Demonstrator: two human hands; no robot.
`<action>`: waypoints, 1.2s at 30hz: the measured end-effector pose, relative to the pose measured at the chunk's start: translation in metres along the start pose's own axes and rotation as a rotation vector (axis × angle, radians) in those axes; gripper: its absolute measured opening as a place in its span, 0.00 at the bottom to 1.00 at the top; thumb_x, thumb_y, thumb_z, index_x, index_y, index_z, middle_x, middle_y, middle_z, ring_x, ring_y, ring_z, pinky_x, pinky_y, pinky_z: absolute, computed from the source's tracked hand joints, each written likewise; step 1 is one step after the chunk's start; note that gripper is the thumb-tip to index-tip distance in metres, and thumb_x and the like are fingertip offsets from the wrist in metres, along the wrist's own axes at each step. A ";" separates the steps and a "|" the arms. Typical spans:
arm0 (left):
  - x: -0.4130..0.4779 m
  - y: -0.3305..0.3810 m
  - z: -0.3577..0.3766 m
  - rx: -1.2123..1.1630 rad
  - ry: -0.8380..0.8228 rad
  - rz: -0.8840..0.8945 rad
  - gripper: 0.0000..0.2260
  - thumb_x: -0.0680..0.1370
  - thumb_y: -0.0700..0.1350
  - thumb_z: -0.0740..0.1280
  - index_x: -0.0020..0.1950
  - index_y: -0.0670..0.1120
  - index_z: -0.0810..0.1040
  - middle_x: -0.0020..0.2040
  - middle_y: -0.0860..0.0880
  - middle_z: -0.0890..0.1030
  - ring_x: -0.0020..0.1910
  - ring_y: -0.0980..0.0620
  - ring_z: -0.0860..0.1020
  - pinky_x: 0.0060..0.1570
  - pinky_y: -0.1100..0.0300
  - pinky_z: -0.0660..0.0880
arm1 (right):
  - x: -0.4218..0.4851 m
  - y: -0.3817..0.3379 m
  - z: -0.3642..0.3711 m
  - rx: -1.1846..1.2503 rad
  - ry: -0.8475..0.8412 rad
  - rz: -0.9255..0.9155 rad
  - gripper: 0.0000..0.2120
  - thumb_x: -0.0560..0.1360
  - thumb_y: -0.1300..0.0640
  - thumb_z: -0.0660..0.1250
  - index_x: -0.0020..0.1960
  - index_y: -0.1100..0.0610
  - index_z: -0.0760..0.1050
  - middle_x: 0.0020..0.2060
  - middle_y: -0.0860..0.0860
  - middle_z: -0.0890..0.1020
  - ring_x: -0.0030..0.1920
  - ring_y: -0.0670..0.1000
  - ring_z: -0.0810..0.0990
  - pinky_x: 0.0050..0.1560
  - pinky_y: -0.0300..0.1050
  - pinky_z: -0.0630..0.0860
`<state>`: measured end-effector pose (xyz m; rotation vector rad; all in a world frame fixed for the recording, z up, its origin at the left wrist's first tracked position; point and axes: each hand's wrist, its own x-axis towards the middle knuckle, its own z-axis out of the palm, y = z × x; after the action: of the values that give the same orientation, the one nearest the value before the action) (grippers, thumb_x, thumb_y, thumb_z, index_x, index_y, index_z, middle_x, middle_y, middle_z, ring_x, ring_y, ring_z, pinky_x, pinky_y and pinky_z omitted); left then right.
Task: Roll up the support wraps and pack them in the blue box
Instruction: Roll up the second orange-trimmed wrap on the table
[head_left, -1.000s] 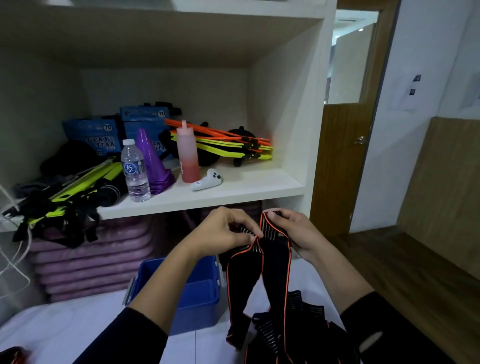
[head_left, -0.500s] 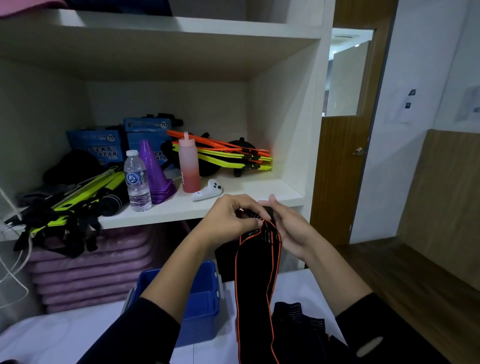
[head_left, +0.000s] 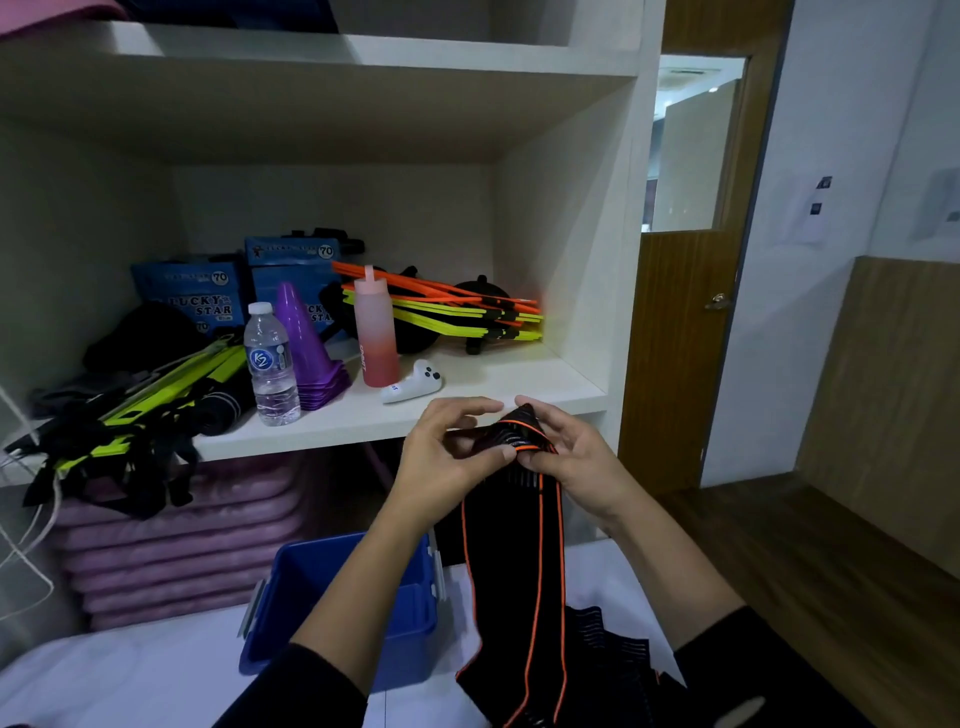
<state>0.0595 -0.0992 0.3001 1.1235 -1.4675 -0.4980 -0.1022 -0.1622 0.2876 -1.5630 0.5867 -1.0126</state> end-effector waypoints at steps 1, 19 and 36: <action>-0.004 -0.005 -0.001 0.007 0.011 -0.020 0.22 0.67 0.42 0.77 0.58 0.55 0.78 0.56 0.53 0.76 0.55 0.57 0.76 0.51 0.66 0.75 | 0.002 -0.001 0.000 -0.011 0.009 0.001 0.28 0.72 0.75 0.62 0.70 0.58 0.66 0.58 0.53 0.79 0.56 0.44 0.79 0.53 0.34 0.76; -0.008 -0.017 0.036 -0.090 0.378 -0.097 0.09 0.76 0.47 0.67 0.56 0.52 0.74 0.46 0.57 0.80 0.45 0.66 0.78 0.47 0.68 0.74 | 0.009 0.000 0.019 -0.216 0.303 -0.156 0.22 0.74 0.64 0.68 0.64 0.50 0.67 0.52 0.50 0.81 0.52 0.44 0.81 0.56 0.41 0.78; 0.003 -0.012 0.014 -0.124 0.424 -0.078 0.14 0.72 0.37 0.71 0.55 0.51 0.81 0.49 0.52 0.84 0.47 0.58 0.82 0.50 0.63 0.77 | 0.022 -0.003 0.043 -0.281 0.427 -0.280 0.14 0.76 0.66 0.62 0.57 0.54 0.80 0.52 0.47 0.83 0.55 0.42 0.80 0.63 0.44 0.74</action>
<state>0.0516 -0.1114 0.2887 1.1105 -1.0150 -0.3708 -0.0551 -0.1561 0.2963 -1.7157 0.8469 -1.5514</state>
